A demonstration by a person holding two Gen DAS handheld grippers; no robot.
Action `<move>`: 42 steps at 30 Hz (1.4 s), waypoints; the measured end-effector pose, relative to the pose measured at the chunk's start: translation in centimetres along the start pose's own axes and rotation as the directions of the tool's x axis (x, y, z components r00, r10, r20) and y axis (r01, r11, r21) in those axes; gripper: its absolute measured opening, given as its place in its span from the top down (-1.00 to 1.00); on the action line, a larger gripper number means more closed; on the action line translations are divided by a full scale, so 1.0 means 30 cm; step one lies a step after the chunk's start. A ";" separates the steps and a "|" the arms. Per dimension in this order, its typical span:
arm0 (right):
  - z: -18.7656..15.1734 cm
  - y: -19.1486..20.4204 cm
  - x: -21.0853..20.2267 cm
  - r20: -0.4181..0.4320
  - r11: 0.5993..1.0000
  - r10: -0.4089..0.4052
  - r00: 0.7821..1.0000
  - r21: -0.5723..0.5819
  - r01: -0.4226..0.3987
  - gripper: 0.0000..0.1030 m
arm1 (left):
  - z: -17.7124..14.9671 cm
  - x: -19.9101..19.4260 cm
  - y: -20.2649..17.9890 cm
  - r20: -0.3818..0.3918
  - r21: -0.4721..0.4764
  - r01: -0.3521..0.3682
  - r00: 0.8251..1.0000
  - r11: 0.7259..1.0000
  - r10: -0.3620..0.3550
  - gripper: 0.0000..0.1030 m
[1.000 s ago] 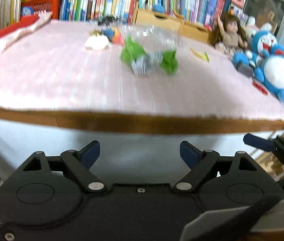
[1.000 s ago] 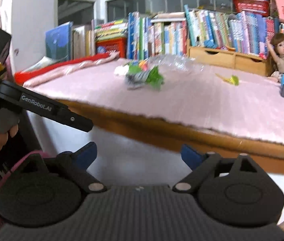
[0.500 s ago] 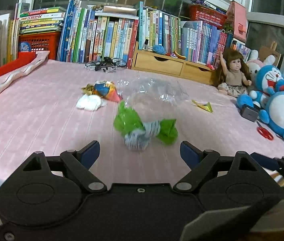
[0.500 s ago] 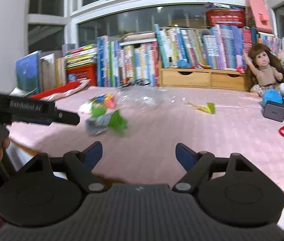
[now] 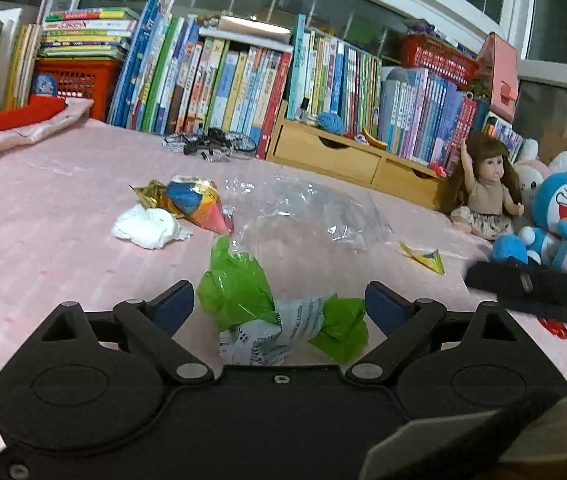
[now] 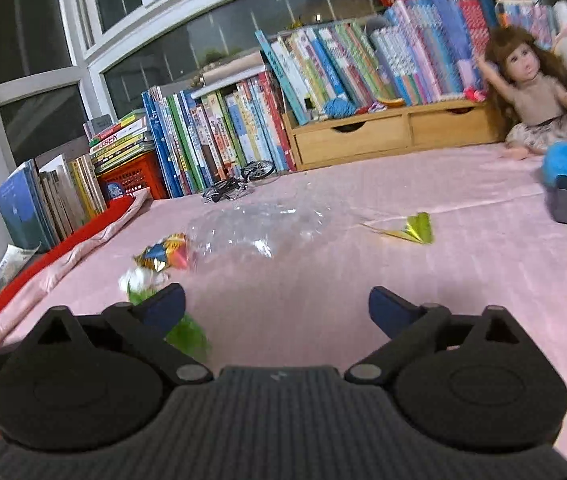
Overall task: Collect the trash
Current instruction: 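Grasp the green-and-white wrapper with the left tool while the right tool grasps the clear plastic bag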
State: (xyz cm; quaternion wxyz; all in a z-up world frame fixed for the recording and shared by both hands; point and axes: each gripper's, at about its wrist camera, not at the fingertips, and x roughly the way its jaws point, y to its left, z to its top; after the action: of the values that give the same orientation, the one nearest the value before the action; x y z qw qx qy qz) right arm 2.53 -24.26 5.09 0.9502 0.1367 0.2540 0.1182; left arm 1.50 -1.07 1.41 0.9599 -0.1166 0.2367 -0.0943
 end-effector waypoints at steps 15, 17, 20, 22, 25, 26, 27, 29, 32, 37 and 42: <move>0.125 -0.073 0.429 -0.187 0.911 0.114 0.976 0.412 -0.028 -1.00 | 0.025 0.059 0.008 -0.047 0.016 0.006 0.999 1.000 -0.006 0.11; 0.118 -0.070 0.459 -0.177 0.896 0.137 0.975 0.442 -0.046 -1.00 | 0.025 0.042 0.016 -0.037 0.025 0.000 0.999 1.000 0.001 0.11; 0.109 -0.057 0.481 -0.150 0.882 0.175 0.973 0.463 -0.087 -0.92 | 0.025 0.007 0.026 -0.012 0.033 -0.012 1.000 0.999 0.013 0.12; 0.103 -0.042 0.490 -0.149 0.883 0.189 0.971 0.458 -0.101 -0.67 | 0.027 -0.022 0.029 0.013 0.041 -0.025 1.000 0.999 0.025 0.12; 0.099 -0.030 0.480 -0.144 0.890 0.185 0.972 0.443 -0.104 -0.21 | 0.031 -0.062 0.040 0.044 0.033 -0.039 0.998 0.999 0.037 0.12; 0.098 -0.027 0.471 -0.134 0.893 0.182 0.974 0.437 -0.106 -0.13 | 0.032 -0.074 0.044 0.050 0.029 -0.040 0.998 0.999 0.039 0.12; 0.096 -0.023 0.456 -0.121 0.898 0.178 0.977 0.425 -0.111 -0.06 | 0.034 -0.086 0.047 0.055 0.027 -0.043 0.998 0.999 0.041 0.12; 0.097 -0.020 0.422 -0.103 0.906 0.172 0.980 0.408 -0.116 0.12 | 0.038 -0.110 0.054 0.065 0.023 -0.050 0.997 0.998 0.049 0.12; 0.102 -0.017 0.357 -0.075 0.919 0.157 0.985 0.376 -0.118 0.14 | 0.045 -0.149 0.064 0.081 0.011 -0.055 0.995 0.998 0.054 0.12; 0.102 -0.024 0.223 -0.027 0.946 0.112 0.993 0.309 -0.098 0.15 | 0.048 -0.210 0.076 0.094 -0.003 -0.055 0.994 0.998 0.055 0.12; 0.078 -0.031 0.093 0.014 0.971 0.064 0.998 0.229 -0.065 0.15 | 0.039 -0.256 0.079 0.081 -0.017 -0.045 0.996 0.999 0.047 0.12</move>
State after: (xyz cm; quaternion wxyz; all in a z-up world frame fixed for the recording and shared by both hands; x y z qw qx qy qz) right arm 6.23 -24.78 5.49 0.9244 0.2541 0.2585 0.1183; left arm -4.33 3.21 5.09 0.9697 -0.1221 0.2010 -0.0655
